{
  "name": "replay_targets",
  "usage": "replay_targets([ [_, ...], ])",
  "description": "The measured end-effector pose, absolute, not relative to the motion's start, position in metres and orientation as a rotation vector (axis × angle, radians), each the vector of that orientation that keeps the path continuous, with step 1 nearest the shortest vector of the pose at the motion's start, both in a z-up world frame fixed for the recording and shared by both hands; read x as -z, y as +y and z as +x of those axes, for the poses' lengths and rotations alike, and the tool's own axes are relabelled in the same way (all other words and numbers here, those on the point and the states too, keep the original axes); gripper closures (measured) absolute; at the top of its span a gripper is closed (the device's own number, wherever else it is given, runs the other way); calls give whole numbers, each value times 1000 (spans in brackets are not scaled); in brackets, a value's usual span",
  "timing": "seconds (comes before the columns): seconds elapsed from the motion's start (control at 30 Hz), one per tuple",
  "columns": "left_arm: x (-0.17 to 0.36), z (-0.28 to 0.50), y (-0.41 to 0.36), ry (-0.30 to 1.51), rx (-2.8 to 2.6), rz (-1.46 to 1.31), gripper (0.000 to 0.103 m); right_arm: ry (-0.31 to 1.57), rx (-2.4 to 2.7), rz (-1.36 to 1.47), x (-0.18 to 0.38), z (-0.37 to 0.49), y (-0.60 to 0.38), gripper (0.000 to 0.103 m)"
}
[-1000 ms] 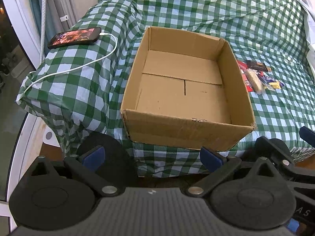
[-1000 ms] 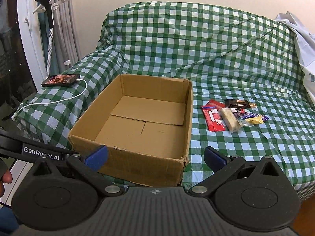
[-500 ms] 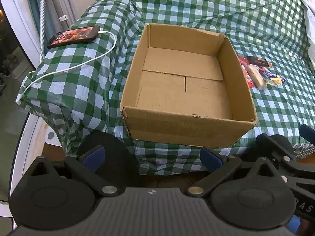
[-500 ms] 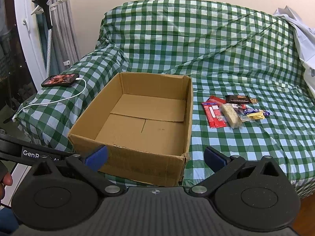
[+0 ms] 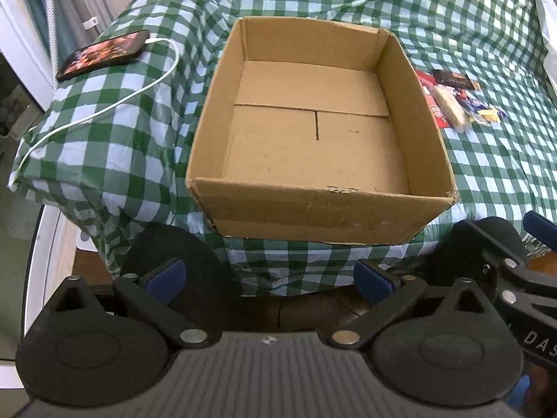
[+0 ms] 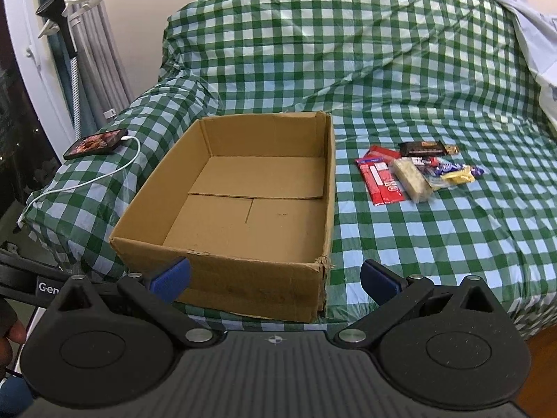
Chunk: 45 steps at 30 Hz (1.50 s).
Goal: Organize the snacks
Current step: 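Reach the left tool to the clear nut bag while the right tool grasps the silver stick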
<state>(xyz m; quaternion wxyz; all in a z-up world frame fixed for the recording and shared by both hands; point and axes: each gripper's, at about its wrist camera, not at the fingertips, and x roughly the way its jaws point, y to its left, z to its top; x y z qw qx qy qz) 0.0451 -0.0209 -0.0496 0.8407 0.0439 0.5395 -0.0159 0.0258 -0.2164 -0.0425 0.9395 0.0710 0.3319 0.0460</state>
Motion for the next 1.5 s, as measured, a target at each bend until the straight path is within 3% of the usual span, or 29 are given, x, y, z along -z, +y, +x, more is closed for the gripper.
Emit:
replay_targets([
  [0.6, 58, 114, -90, 1204, 84, 147, 0, 616, 189, 307, 71, 81, -350, 0],
  [0.87, 69, 151, -111, 1255, 42, 174, 0, 614, 289, 393, 103, 185, -419, 0],
  [1.07, 79, 178, -127, 1291, 34, 195, 0, 741, 273, 499, 148, 283, -464, 1],
  [1.1, 79, 182, -130, 1291, 37, 196, 0, 771, 274, 532, 159, 292, -473, 6],
  [1.17, 79, 190, -139, 1286, 50, 202, 0, 814, 262, 582, 178, 306, -483, 34],
  [1.2, 78, 194, -143, 1281, 61, 205, 0, 822, 247, 583, 184, 308, -482, 73],
  [1.27, 74, 200, -157, 1261, 92, 213, 0, 846, 212, 559, 192, 309, -480, 97],
  [1.5, 71, 237, -235, 1146, 196, 263, 0, 729, 199, 511, 177, 240, -500, 98],
])
